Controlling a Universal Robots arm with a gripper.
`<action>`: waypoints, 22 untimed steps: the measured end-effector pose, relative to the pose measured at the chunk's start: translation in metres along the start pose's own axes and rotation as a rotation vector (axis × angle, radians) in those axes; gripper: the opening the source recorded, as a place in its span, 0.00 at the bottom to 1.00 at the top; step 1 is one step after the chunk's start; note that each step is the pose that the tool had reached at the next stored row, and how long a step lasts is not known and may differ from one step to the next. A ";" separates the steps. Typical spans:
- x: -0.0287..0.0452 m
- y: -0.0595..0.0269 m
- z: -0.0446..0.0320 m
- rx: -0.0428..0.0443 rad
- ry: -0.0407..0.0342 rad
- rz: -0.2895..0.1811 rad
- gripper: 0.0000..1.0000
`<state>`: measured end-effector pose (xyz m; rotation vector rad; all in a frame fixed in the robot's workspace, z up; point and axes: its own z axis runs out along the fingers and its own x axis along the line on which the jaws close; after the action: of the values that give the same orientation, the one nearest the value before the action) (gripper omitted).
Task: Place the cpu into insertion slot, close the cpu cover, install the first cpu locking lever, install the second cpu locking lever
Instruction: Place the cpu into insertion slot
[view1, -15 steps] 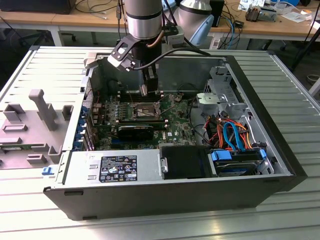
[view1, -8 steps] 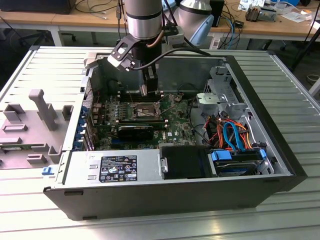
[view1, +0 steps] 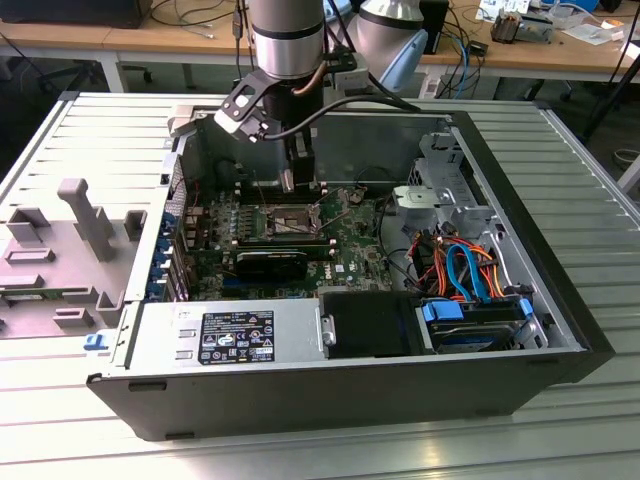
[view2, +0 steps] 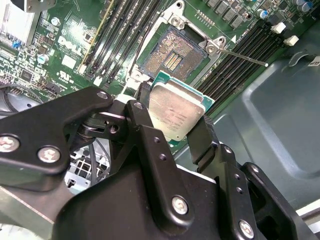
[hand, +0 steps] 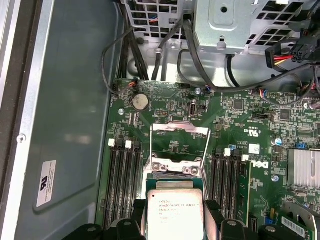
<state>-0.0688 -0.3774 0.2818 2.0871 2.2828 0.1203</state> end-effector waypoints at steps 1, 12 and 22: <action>0.0000 0.0000 0.0000 -0.0001 -0.0003 0.003 0.55; 0.0001 -0.0009 0.0009 -0.0002 -0.0009 0.008 0.55; 0.0000 -0.0013 0.0031 -0.0002 -0.0009 0.008 0.55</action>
<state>-0.0699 -0.3774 0.2786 2.0964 2.2736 0.1198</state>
